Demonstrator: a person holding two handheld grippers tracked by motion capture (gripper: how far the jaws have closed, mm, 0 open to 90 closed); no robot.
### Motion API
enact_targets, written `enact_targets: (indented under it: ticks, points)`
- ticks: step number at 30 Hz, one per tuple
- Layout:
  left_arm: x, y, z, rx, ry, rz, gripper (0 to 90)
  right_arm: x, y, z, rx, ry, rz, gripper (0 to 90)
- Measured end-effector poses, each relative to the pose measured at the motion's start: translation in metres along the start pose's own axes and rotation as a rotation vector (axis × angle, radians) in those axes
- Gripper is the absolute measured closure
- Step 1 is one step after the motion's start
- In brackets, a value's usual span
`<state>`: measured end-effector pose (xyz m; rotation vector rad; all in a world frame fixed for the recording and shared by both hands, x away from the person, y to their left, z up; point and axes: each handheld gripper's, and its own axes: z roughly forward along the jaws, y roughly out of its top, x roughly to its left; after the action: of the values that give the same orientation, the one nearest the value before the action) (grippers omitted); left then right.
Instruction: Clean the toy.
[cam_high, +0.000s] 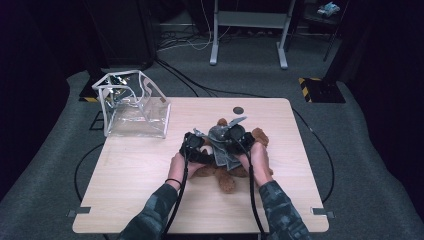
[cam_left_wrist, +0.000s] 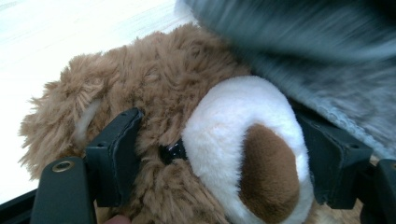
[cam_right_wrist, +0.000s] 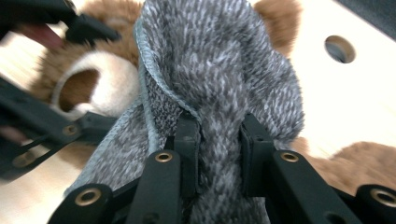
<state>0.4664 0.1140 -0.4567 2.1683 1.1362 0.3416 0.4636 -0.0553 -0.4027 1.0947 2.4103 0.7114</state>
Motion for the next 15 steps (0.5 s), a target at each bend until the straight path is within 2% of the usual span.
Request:
enact_targets:
  ticks: [2, 3, 4, 5, 6, 8, 9, 10, 12, 13, 15]
  points:
    - [0.000, -0.001, 0.000, -0.007, -0.002, 0.007, 21.6, -0.002, -0.002, 0.012, 0.018, -0.018, -0.019, 73.0]
    - [0.000, -0.001, 0.000, -0.007, -0.004, 0.008, 21.6, -0.006, -0.006, 0.013, 0.016, -0.002, 0.017, 73.4]
    - [-0.001, -0.001, 0.001, -0.007, -0.003, 0.009, 21.3, -0.013, -0.009, 0.011, 0.003, 0.013, 0.024, 73.7]
    - [-0.001, -0.001, 0.001, -0.007, -0.003, 0.009, 21.0, -0.013, -0.009, 0.011, 0.003, 0.013, 0.024, 73.7]
    - [-0.001, -0.002, 0.001, -0.010, 0.002, 0.009, 21.0, -0.019, -0.014, 0.007, 0.006, -0.006, 0.020, 73.9]
    - [-0.001, -0.002, 0.001, -0.012, -0.001, 0.012, 21.0, -0.023, -0.016, 0.005, 0.005, -0.014, 0.023, 73.9]
    - [-0.001, -0.003, 0.001, -0.014, -0.003, 0.011, 21.0, -0.027, -0.019, 0.002, 0.004, -0.031, 0.033, 74.0]
    - [-0.001, -0.004, 0.001, -0.022, -0.004, 0.008, 21.0, -0.038, -0.027, -0.002, 0.016, -0.051, 0.065, 74.2]
    - [-0.002, -0.004, 0.001, -0.024, 0.002, 0.010, 21.0, -0.049, -0.038, -0.003, 0.009, -0.054, 0.122, 74.4]
    - [-0.002, -0.004, 0.001, -0.024, 0.002, 0.010, 21.0, -0.049, -0.038, -0.003, 0.009, -0.054, 0.122, 74.4]
    - [-0.002, -0.005, 0.002, -0.028, -0.001, 0.008, 21.0, -0.057, -0.050, -0.005, 0.020, -0.075, 0.139, 74.7]
